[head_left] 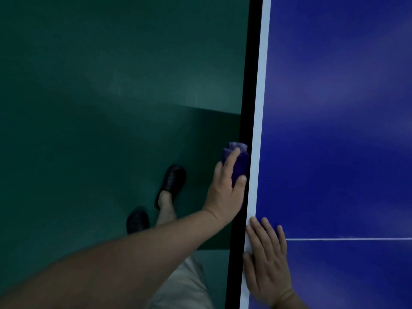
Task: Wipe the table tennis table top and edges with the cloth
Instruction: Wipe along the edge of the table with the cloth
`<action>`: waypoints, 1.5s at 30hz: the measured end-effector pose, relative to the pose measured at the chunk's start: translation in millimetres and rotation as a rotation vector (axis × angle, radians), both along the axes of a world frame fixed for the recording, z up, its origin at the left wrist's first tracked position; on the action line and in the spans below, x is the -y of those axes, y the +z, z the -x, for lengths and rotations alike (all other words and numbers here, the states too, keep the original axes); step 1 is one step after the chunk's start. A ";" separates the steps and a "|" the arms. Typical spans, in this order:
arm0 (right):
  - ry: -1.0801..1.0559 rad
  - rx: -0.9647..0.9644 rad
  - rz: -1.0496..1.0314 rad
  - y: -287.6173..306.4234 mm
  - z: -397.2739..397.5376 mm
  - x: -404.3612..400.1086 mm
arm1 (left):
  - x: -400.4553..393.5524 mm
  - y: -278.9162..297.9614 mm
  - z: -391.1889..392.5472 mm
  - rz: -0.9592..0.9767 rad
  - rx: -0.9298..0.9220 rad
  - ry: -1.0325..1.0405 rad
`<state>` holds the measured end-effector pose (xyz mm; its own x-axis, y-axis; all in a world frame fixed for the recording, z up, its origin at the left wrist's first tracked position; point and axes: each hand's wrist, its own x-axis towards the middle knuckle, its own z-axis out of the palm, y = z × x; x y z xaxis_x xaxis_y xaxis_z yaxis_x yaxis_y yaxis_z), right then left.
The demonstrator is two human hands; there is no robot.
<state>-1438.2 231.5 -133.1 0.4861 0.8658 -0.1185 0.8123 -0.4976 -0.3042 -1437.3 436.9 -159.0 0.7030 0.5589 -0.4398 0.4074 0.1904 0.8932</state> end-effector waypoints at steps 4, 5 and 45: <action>-0.013 -0.032 -0.081 9.4 -29.8 -37.1 | -10.6 3.7 -15.8 0.016 0.002 0.008; 0.030 -0.024 -0.099 11.2 -51.2 -59.6 | -19.2 3.3 -27.2 0.014 -0.008 0.022; -0.100 0.051 -0.098 -11.5 -271.3 -309.6 | -172.0 -3.0 -175.1 0.162 0.071 0.147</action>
<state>-1166.9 541.1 -144.6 0.5739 0.8189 -0.0083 0.7757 -0.5469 -0.3148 -1262.2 608.9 -162.1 0.6520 0.5835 -0.4841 0.3016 0.3862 0.8717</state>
